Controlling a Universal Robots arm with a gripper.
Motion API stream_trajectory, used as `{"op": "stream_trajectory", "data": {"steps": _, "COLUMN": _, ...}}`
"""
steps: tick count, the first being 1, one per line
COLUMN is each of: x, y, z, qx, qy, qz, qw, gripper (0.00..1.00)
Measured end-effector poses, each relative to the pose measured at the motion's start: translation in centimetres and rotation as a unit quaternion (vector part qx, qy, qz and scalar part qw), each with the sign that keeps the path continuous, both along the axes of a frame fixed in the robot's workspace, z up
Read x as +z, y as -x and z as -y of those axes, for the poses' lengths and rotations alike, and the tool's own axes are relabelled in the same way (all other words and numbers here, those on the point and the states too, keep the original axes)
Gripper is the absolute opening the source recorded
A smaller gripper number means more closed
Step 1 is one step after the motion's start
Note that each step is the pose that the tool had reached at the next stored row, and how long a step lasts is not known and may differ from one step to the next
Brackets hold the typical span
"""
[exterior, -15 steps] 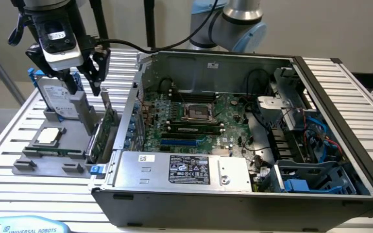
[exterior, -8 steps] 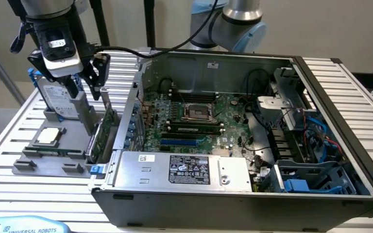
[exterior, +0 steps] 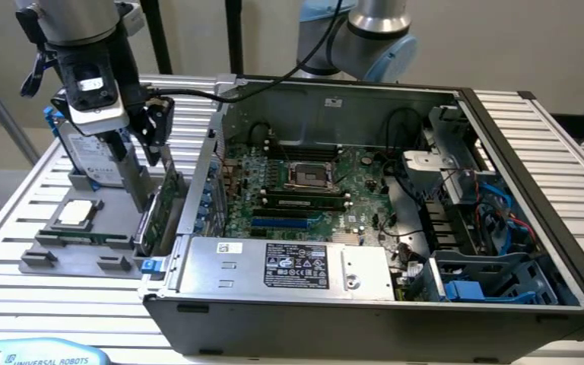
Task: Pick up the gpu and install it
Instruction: 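Pick up the gpu and move the gpu toward the slot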
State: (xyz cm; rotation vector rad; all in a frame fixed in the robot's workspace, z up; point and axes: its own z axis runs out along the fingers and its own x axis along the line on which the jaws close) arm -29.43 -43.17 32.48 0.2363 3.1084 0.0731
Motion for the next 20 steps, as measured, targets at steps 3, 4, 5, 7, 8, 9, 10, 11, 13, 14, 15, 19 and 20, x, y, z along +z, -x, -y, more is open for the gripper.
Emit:
{"op": "stream_trajectory", "data": {"steps": 3, "x": -0.56, "y": 0.0, "z": -0.01, "qx": -0.003, "qy": -0.0001, "qz": 0.0001, "qw": 1.0, "gripper": 0.54}}
{"op": "stream_trajectory", "data": {"steps": 4, "x": -0.73, "y": 0.0, "z": 0.0, "qx": -0.002, "qy": 0.0, "qz": 0.0, "qw": 1.0, "gripper": 0.54}}
{"op": "stream_trajectory", "data": {"steps": 5, "x": -0.91, "y": 0.0, "z": 0.0, "qx": -0.002, "qy": 0.0, "qz": 0.0, "qw": 1.0, "gripper": 0.54}}
{"op": "stream_trajectory", "data": {"steps": 7, "x": -1.29, "y": 0.0, "z": 0.0, "qx": -0.002, "qy": 0.0, "qz": 0.0, "qw": 1.0, "gripper": 0.54}}
{"op": "stream_trajectory", "data": {"steps": 8, "x": -1.47, "y": 0.0, "z": 0.0, "qx": -0.001, "qy": 0.0, "qz": 0.0001, "qw": 1.0, "gripper": 0.54}}
{"op": "stream_trajectory", "data": {"steps": 9, "x": -1.65, "y": 0.0, "z": 0.0, "qx": 0.0, "qy": 0.0, "qz": 0.0001, "qw": 1.0, "gripper": 0.54}}
{"op": "stream_trajectory", "data": {"steps": 10, "x": -1.83, "y": 0.0, "z": 0.0, "qx": 0.001, "qy": 0.0, "qz": 0.0, "qw": 1.0, "gripper": 0.54}}
{"op": "stream_trajectory", "data": {"steps": 11, "x": -2.01, "y": 0.0, "z": 0.0, "qx": 0.003, "qy": 0.0, "qz": 0.0001, "qw": 1.0, "gripper": 0.54}}
{"op": "stream_trajectory", "data": {"steps": 13, "x": -2.38, "y": 0.0, "z": 0.0, "qx": 0.008, "qy": 0.0, "qz": 0.0, "qw": 1.0, "gripper": 0.54}}
{"op": "stream_trajectory", "data": {"steps": 14, "x": -2.56, "y": 0.0, "z": 0.0, "qx": 0.011, "qy": 0.0, "qz": 0.0001, "qw": 0.9999, "gripper": 0.54}}
{"op": "stream_trajectory", "data": {"steps": 15, "x": -2.74, "y": 0.0, "z": 0.0, "qx": 0.014, "qy": -0.0001, "qz": 0.0001, "qw": 0.9999, "gripper": 0.54}}
{"op": "stream_trajectory", "data": {"steps": 19, "x": -3.46, "y": 0.0, "z": 0.0, "qx": 0.021, "qy": 0.0, "qz": 0.0, "qw": 0.9998, "gripper": 0.54}}
{"op": "stream_trajectory", "data": {"steps": 20, "x": -3.65, "y": 0.0, "z": 0.0, "qx": 0.022, "qy": 0.0, "qz": 0.0001, "qw": 0.9998, "gripper": 0.54}}
